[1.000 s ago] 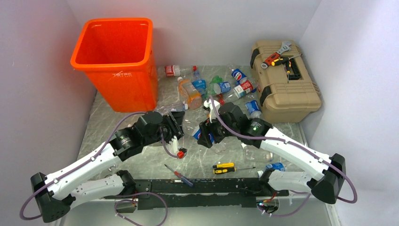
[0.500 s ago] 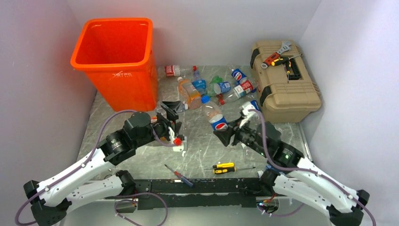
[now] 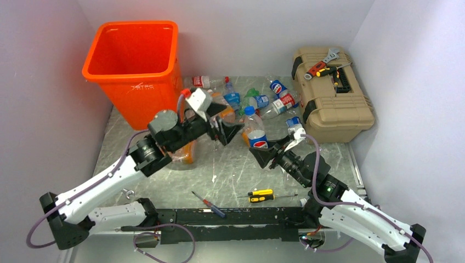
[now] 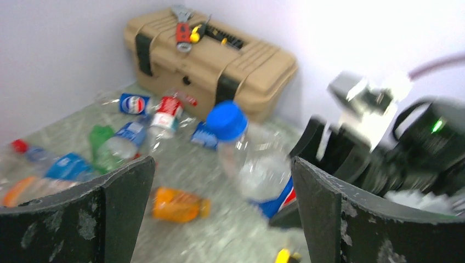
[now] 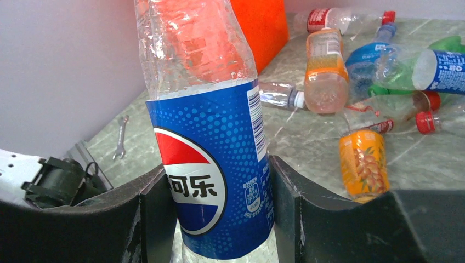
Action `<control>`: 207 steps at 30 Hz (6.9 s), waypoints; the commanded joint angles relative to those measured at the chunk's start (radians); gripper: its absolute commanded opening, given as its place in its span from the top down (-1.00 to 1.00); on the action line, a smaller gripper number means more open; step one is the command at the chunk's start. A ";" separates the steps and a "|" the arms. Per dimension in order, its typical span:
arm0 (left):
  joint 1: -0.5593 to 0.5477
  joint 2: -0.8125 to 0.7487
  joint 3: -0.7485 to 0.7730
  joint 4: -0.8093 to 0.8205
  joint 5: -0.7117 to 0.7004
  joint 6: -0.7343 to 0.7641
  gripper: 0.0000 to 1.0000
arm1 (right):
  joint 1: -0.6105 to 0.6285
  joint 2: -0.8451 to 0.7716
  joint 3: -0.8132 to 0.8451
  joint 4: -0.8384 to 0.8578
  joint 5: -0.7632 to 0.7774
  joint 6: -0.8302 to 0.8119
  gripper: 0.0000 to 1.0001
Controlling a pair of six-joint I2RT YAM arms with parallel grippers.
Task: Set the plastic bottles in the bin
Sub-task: Place the plastic bottle in the trash bin, then pick up the plastic bottle at the center of the board.
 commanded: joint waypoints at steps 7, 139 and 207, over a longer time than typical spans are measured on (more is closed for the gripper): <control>0.065 0.212 0.240 0.123 0.182 -0.462 -0.67 | 0.000 0.024 -0.021 0.169 -0.038 0.065 0.08; 0.062 -0.276 -0.185 -0.466 -0.367 -0.117 -0.89 | -0.267 1.110 0.276 0.079 0.097 -0.010 -0.36; 0.039 0.003 -0.164 -0.449 0.925 0.193 0.39 | 0.200 0.484 0.508 -0.534 -0.538 -0.302 0.09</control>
